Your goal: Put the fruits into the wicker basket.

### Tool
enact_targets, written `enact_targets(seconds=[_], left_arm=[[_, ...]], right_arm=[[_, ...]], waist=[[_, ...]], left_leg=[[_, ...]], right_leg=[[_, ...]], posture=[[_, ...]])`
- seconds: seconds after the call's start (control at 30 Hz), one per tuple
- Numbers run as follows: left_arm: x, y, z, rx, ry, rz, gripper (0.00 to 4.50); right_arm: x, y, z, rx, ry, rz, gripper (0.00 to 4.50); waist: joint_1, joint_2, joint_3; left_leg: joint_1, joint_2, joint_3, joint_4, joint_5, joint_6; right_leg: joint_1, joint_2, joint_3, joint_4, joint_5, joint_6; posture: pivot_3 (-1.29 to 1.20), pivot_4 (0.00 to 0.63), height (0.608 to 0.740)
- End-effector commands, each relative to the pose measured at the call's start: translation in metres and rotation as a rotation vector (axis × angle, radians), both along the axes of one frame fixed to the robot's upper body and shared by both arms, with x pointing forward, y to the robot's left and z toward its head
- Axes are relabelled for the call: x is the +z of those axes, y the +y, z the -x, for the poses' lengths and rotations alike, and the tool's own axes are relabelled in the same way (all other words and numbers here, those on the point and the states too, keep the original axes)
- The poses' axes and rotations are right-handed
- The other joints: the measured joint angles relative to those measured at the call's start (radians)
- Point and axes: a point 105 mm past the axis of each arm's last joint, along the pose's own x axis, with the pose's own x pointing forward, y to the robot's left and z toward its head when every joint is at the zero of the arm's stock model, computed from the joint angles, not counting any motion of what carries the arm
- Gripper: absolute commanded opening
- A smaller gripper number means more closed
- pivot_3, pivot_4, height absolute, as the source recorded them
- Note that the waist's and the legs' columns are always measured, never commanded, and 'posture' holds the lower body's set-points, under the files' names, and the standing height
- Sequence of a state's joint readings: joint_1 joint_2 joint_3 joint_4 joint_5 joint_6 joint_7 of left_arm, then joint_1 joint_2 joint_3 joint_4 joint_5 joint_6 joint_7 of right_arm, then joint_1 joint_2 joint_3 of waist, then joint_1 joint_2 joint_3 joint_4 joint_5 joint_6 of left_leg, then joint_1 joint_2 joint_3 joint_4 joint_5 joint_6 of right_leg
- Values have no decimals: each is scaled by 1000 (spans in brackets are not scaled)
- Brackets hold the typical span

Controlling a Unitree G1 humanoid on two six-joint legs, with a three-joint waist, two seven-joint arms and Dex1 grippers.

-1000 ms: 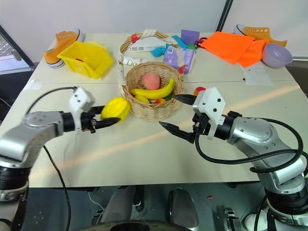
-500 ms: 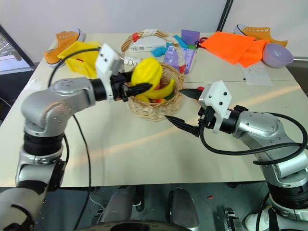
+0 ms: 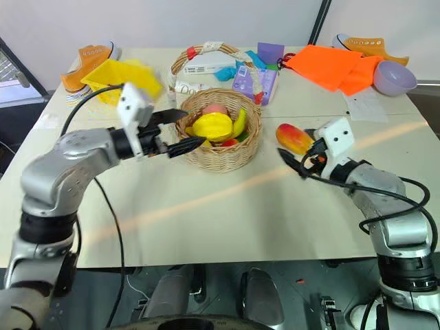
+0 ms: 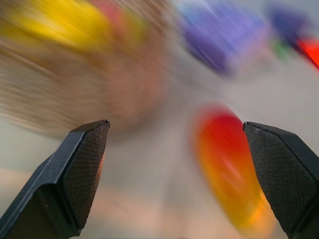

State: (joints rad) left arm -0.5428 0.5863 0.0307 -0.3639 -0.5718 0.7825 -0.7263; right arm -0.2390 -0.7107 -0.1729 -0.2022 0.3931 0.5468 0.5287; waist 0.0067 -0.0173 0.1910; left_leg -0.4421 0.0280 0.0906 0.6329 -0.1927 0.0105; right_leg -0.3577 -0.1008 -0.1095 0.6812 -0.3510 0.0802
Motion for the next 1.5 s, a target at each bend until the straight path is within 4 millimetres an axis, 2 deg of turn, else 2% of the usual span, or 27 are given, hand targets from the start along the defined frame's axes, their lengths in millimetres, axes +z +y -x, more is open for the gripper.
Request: enact_targets(seconds=[0.03,0.23,0.5,0.57,0.63,0.67,0.8,0.87,0.97,1.0,1.07,1.13,1.2,1.37,1.5], left_arm=[[12,13,19,-56,-67,44,4431],[-1,18,36,-120,-17,31,4431],[-6,15,36,-109,-17,6,4431],[-7,15,36,-103,-15,7,4500],[-8,18,34,-82,-26,1,4500],[-8,20,32,-67,-27,11,4500],[-10,23,36,-72,-34,20,4500],[-8,27,35,-54,-62,25,4500],[-5,45,26,24,-90,46,4500],[-6,49,25,37,-94,46,4500],[-6,55,24,45,-104,39,4500],[-6,57,24,41,-113,34,4500],[-6,59,24,29,-104,33,4500],[-5,54,24,9,-104,28,4500],[-7,49,26,5,-104,29,4500]], right_arm=[[3,-13,-22,-83,-43,31,4500],[-9,-20,-49,-96,16,-10,4500],[-23,-19,-63,-66,92,-64,4500],[-21,-20,-64,-70,91,-76,3955],[-13,-20,-60,-59,63,-67,3098],[-6,-18,-56,-40,40,-57,2624],[17,-7,-30,43,-23,14,2624],[33,3,-9,120,-61,52,2624],[57,40,40,375,-98,89,2624],[61,51,50,428,-99,83,2624],[67,68,54,469,-103,77,2624],[68,84,44,461,-119,93,2624],[73,108,21,426,-145,50,2624],[67,139,-27,319,-128,27,2624],[72,145,-27,339,-170,41,4057]], waist=[[-3,0,0],[-1,1,0],[1,1,0],[0,1,0],[-1,1,1],[-1,2,1],[3,3,1],[5,3,1],[6,3,1],[4,3,1],[-6,3,1],[-17,3,1],[-25,3,1],[-19,3,1],[-5,3,1]], left_leg=[[0,0,0,0,0,0],[0,0,0,1,0,0],[0,0,0,1,0,0],[0,0,0,1,0,0],[0,0,0,1,0,0],[0,0,0,1,0,0],[0,0,0,0,0,0],[0,0,0,0,0,1],[-1,0,0,0,-2,3],[-1,0,0,0,-3,5],[0,1,0,0,-4,6],[1,3,0,0,-4,6],[1,3,0,0,-4,5],[-1,4,0,-1,2,-2],[-4,2,0,-1,1,-1]], right_leg=[[0,0,0,0,0,0],[0,0,0,0,0,0],[0,0,0,0,0,0],[0,0,0,0,0,0],[0,0,0,0,0,0],[0,0,0,0,0,0],[0,0,0,0,0,0],[0,0,0,0,0,0],[0,-1,0,0,0,0],[0,-1,0,0,0,0],[0,0,0,0,1,-1],[0,2,0,0,2,-3],[0,2,0,0,2,-4],[-5,3,1,2,3,-5],[-6,2,0,1,3,-5]], posture=[[0,150,715],[0,150,715],[0,150,715],[0,150,715],[0,150,715],[0,150,715],[0,150,715],[0,150,715],[0,150,715],[0,150,715],[0,150,715],[0,150,715],[0,150,715],[0,150,715],[0,150,715]])
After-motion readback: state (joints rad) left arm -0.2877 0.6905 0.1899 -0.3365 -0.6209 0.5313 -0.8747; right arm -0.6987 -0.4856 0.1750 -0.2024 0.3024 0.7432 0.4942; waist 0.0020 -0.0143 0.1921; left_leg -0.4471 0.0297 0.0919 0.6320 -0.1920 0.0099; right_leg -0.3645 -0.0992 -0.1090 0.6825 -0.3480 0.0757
